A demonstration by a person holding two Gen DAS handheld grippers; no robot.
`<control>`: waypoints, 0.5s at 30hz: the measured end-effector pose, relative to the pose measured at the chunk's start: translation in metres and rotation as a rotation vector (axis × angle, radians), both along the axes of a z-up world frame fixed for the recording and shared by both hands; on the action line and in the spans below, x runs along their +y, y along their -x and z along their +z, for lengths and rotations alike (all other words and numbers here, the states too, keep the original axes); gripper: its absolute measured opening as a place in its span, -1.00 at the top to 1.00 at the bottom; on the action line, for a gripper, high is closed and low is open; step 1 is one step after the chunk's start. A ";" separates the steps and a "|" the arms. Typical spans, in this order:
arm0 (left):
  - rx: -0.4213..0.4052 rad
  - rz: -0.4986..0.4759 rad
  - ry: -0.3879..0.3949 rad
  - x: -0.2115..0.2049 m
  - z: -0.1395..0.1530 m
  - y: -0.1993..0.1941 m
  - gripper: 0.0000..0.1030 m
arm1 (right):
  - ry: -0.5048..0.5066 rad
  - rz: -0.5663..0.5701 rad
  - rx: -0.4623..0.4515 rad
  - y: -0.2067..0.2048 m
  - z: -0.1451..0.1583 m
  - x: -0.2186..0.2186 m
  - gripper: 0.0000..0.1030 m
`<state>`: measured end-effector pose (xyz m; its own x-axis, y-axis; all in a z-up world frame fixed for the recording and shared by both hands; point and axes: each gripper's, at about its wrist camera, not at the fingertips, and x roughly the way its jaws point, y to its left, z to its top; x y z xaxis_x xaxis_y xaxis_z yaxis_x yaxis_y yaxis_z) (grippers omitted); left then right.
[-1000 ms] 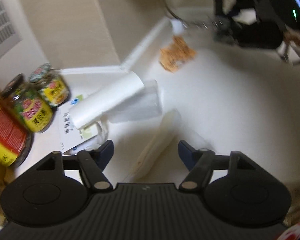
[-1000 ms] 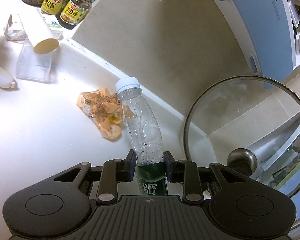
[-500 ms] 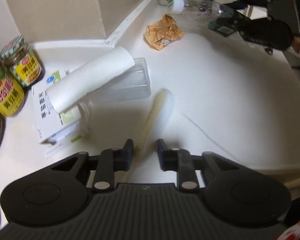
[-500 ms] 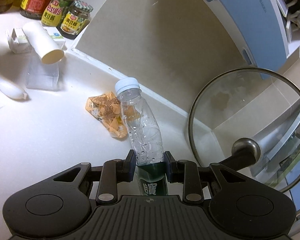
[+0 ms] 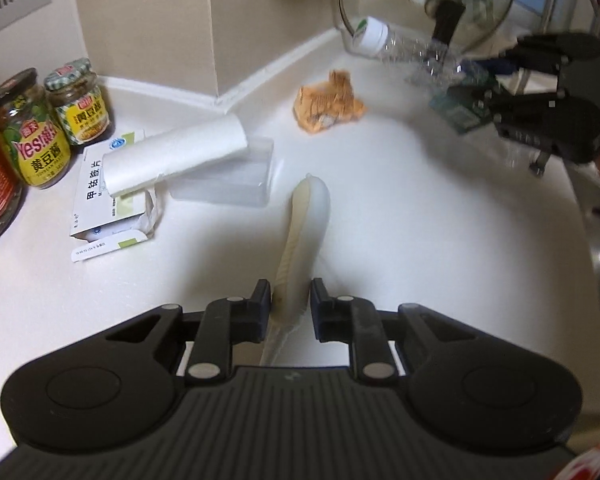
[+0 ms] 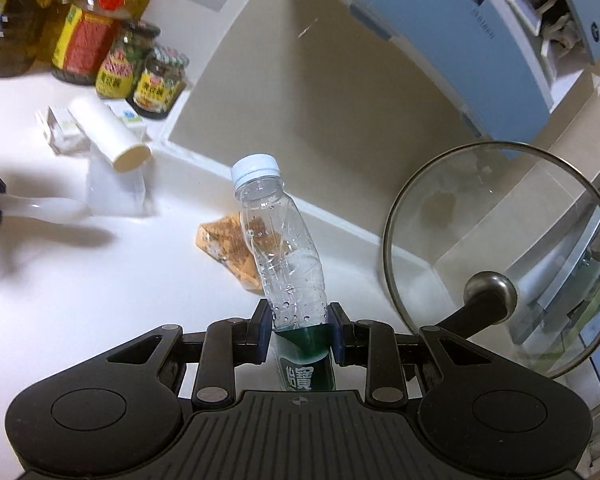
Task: Collect trash
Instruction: 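Grasp the white toothbrush with the left gripper while the right gripper holds the bottle, then lift the bottle and toothbrush and carry both over the wastebasket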
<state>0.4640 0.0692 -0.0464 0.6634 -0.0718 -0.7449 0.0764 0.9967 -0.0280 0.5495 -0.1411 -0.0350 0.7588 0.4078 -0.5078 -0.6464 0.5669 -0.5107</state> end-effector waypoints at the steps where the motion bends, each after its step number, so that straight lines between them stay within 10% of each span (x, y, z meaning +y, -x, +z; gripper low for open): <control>1: -0.009 0.013 0.006 -0.003 0.003 0.002 0.64 | -0.012 0.005 0.005 0.002 0.002 -0.002 0.43; 15: -0.072 0.136 0.059 -0.054 0.021 0.062 0.64 | -0.118 0.110 0.046 0.061 0.027 -0.022 0.43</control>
<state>0.4019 0.0152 -0.0257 0.7216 -0.0199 -0.6920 -0.0553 0.9947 -0.0862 0.4889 -0.1635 -0.0078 0.6833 0.5460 -0.4847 -0.7291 0.5453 -0.4135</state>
